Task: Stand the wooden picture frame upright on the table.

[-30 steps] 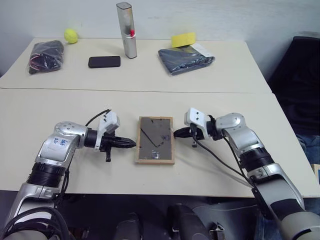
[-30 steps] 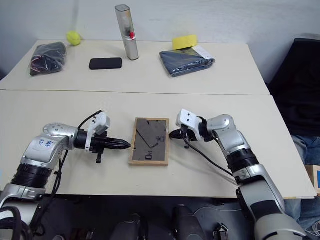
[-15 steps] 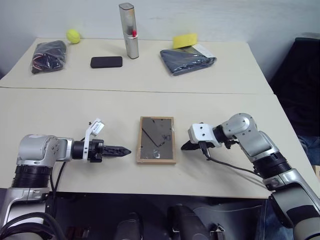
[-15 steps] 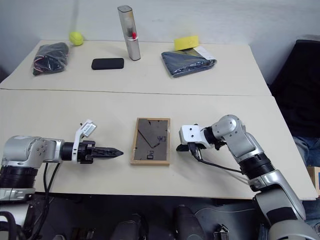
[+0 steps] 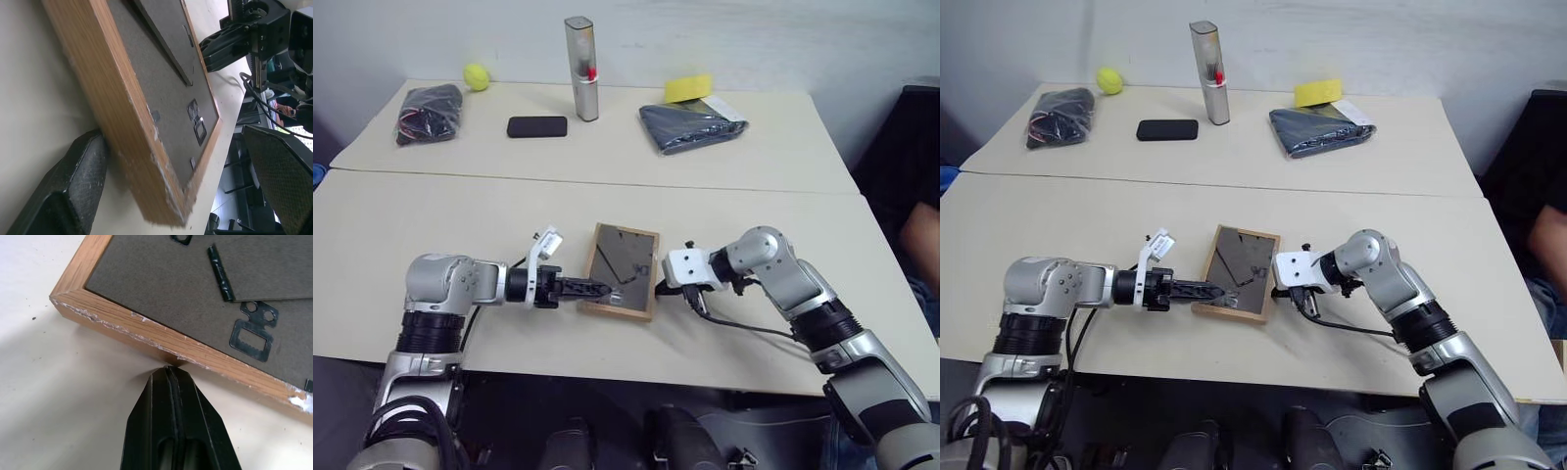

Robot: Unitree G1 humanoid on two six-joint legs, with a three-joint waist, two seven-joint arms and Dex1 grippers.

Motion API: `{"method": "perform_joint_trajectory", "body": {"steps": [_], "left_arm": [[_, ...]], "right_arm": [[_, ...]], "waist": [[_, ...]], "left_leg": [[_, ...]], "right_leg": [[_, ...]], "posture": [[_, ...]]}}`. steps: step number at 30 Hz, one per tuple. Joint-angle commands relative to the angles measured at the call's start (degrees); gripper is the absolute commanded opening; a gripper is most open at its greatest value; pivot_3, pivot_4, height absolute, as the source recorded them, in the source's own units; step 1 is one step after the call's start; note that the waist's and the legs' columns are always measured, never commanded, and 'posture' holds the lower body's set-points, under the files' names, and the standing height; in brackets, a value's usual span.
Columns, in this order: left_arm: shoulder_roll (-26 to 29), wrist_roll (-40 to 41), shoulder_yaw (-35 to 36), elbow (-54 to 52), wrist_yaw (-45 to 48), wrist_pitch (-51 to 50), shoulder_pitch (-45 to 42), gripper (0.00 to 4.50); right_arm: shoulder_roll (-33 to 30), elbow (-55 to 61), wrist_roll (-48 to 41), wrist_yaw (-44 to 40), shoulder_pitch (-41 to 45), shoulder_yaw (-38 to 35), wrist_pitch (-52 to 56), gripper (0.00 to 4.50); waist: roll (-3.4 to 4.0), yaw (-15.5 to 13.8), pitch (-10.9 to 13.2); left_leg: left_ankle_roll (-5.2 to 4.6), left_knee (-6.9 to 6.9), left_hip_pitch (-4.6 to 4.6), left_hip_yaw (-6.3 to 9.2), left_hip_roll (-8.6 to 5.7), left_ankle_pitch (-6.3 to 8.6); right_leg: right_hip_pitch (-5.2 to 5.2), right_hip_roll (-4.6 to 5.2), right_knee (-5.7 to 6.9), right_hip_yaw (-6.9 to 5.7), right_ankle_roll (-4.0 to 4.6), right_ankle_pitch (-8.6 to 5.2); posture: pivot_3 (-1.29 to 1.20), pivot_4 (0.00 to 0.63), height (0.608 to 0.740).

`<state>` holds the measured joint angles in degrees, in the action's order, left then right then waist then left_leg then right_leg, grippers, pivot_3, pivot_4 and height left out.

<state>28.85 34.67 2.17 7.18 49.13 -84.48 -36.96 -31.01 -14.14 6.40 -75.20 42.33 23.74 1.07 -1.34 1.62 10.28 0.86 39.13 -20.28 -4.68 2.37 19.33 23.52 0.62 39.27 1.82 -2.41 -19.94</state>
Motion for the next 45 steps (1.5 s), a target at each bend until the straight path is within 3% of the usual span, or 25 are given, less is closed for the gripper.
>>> {"method": "perform_joint_trajectory", "body": {"steps": [1,2,5,11,14,16,19,24,31,39,45], "left_arm": [[-2.2,1.3,-2.7,0.5,-1.5,-3.0,0.7,4.47],[-2.1,1.5,-2.2,0.7,-1.6,-3.2,0.4,4.47],[-0.5,2.5,0.1,1.6,-0.9,-3.1,-0.5,3.88],[1.6,4.8,2.5,2.5,0.5,-3.2,-1.3,1.98],[1.5,6.2,3.9,1.9,0.4,-3.3,-1.3,1.28],[1.2,7.2,5.3,1.6,0.2,-3.6,-1.7,1.28],[1.7,8.7,7.2,-1.2,-0.1,-4.2,-1.8,1.28],[2.1,10.3,7.8,-5.3,-0.5,-5.5,-1.3,1.28],[1.7,13.0,6.8,-11.3,-0.5,-5.7,-0.9,1.28],[3.2,10.5,3.7,-10.3,-1.9,-2.9,-0.9,1.28],[5.5,8.6,2.2,-5.6,-1.6,1.5,-1.2,1.28]], "right_arm": [[0.7,1.3,-0.3,0.8,-0.1,0.1,-0.5,0.0],[0.7,1.3,-0.2,0.9,-0.2,0.1,-0.6,0.0],[0.4,2.0,-0.7,1.3,-1.0,-0.5,-0.2,0.0],[0.0,5.6,-3.1,1.9,-3.0,-1.8,2.9,0.0],[-0.5,8.7,-5.7,1.9,-3.7,-3.5,6.5,0.0],[-1.4,11.7,-8.9,1.4,-4.1,-5.8,10.8,0.0],[-6.9,19.1,-18.9,-3.2,-4.1,-12.6,23.5,0.6],[-7.8,23.7,-26.9,-1.8,-2.8,-16.0,33.8,2.14],[-0.6,20.8,-27.9,4.7,1.6,-14.0,36.0,4.43],[4.5,22.1,-30.8,6.1,3.7,-12.3,37.6,4.5],[1.6,27.3,-35.7,5.8,2.7,-15.3,41.7,4.5]], "waist": [[0.0,0.1,0.0],[0.0,0.1,0.0],[-0.01,0.3,0.0],[-0.02,0.7,0.0],[-0.01,1.0,0.0],[-0.03,1.1,0.1],[-0.03,1.1,0.2],[-0.07,1.2,0.3],[-0.08,1.6,0.3],[-0.08,1.5,0.3],[-0.09,1.4,0.3]], "left_leg": [[0.01,0.0,0.0,0.01,0.0,0.0],[0.01,0.0,0.0,0.01,0.0,0.0],[0.03,0.0,-0.01,0.01,0.02,0.0],[0.08,-0.01,-0.12,0.01,0.06,-0.02],[0.1,-0.01,-0.12,0.01,0.07,-0.03],[0.12,-0.01,-0.13,0.02,0.07,-0.04],[0.12,-0.01,-0.19,0.03,0.06,-0.04],[0.14,-0.04,-0.23,0.11,0.09,-0.02],[0.18,-0.06,-0.24,0.11,0.08,-0.04],[0.17,-0.07,-0.36,0.12,0.08,-0.04],[0.17,-0.05,-0.53,0.15,0.08,-0.05]], "right_leg": [[0.0,-0.01,0.0,0.0,0.0,0.0],[0.01,-0.02,0.0,0.0,0.0,0.0],[0.03,-0.04,0.02,0.0,0.0,0.0],[0.18,-0.09,0.05,0.0,0.0,0.0],[0.18,-0.08,0.06,0.0,0.0,0.0],[0.19,-0.09,0.07,0.0,0.0,0.0],[0.24,-0.07,0.09,-0.01,0.0,0.0],[0.23,-0.09,0.0,-0.08,0.0,0.0],[0.27,-0.09,0.03,-0.06,0.0,0.0],[0.36,-0.09,-0.03,-0.07,0.0,0.0],[0.51,-0.08,-0.01,-0.1,0.0,0.0]], "posture": [[0.0,0.15,0.74],[0.0,0.15,0.74],[0.0,0.15,0.74],[0.0,0.15,0.74],[0.0,0.15,0.74],[0.0,0.15,0.74],[0.0,0.15,0.74],[0.0,0.15,0.74],[0.0,0.15,0.74],[0.0,0.15,0.74],[0.0,0.15,0.74]]}}
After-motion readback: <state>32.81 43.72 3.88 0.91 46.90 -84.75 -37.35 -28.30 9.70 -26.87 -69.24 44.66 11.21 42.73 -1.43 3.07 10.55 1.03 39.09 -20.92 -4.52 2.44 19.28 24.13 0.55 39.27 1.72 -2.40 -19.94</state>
